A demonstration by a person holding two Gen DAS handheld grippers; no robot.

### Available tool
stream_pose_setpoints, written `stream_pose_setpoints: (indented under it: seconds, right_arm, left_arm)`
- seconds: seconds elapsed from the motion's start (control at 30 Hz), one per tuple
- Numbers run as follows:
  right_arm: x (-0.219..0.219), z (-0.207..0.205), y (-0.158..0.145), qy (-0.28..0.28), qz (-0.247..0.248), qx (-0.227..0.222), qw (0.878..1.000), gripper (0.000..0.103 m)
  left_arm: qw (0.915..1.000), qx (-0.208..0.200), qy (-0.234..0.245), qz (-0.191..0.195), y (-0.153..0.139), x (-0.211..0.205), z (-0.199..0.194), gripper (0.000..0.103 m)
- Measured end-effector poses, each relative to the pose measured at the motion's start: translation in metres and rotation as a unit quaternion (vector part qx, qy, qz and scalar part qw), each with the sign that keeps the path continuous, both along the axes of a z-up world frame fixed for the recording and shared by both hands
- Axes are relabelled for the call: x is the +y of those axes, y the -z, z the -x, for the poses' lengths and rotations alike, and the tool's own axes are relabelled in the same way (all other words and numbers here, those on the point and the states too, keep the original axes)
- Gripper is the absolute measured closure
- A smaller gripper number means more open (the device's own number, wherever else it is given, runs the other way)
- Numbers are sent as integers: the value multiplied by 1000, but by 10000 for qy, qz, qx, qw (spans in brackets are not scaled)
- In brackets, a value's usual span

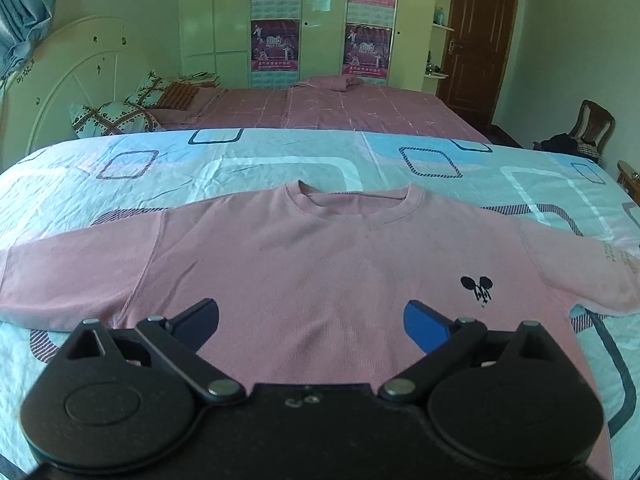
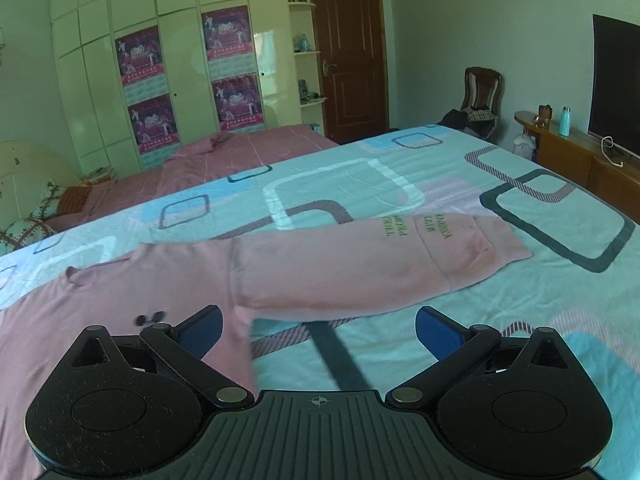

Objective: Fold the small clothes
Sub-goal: 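Grasp the sleeve cuff with the right gripper and lift it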

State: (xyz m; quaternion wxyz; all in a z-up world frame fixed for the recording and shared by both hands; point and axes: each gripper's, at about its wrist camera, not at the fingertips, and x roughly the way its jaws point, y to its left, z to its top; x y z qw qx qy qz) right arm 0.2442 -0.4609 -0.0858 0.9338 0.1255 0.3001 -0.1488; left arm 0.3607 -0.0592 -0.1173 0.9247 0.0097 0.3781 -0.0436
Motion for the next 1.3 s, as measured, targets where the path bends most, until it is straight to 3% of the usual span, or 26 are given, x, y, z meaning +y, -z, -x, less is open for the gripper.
stream_pose_setpoints:
  seconds: [0.07, 0.47, 0.57, 0.7, 0.73, 0.8, 0.87, 0.9, 1.1, 1.3]
  right_arm:
    - [-25, -12, 12, 83, -72, 153, 9998, 21]
    - [-167, -47, 79, 1307, -685, 754, 9862, 21]
    - [-189, -51, 88, 1521, -744, 802, 9823, 33]
    - [-203, -59, 92, 1631, -695, 733, 9814, 38]
    - [-205, -61, 91, 1662, -677, 702, 9813, 44]
    - [-211, -64, 92, 1758, -695, 643, 9799, 74]
    - [-218, -68, 94, 1822, -888, 487, 9780, 88]
    - [-218, -68, 93, 1828, -903, 455, 9779, 93]
    - [-187, -79, 68, 1400, -616, 58, 9882, 94]
    - [-97, -109, 25, 147, -473, -432, 9978, 95]
  left_arm:
    - [10000, 9, -2, -98, 4, -12, -9, 5]
    - [9983, 287, -21, -499, 29, -57, -41, 11]
    - [9979, 330, -91, -554, 33, -59, -46, 11]
    - [9976, 425, -162, -520, 37, -57, -54, 13]
    - [9976, 441, -175, -511, 37, -57, -55, 14]
    - [9976, 481, -173, -461, 38, -56, -57, 15]
    - [9979, 499, -150, -384, 38, -53, -59, 17]
    - [9980, 512, -134, -350, 38, -52, -60, 17]
    - [9979, 541, -250, -236, 36, -42, -64, 17]
    - [9982, 420, -411, -75, 25, -18, -67, 17]
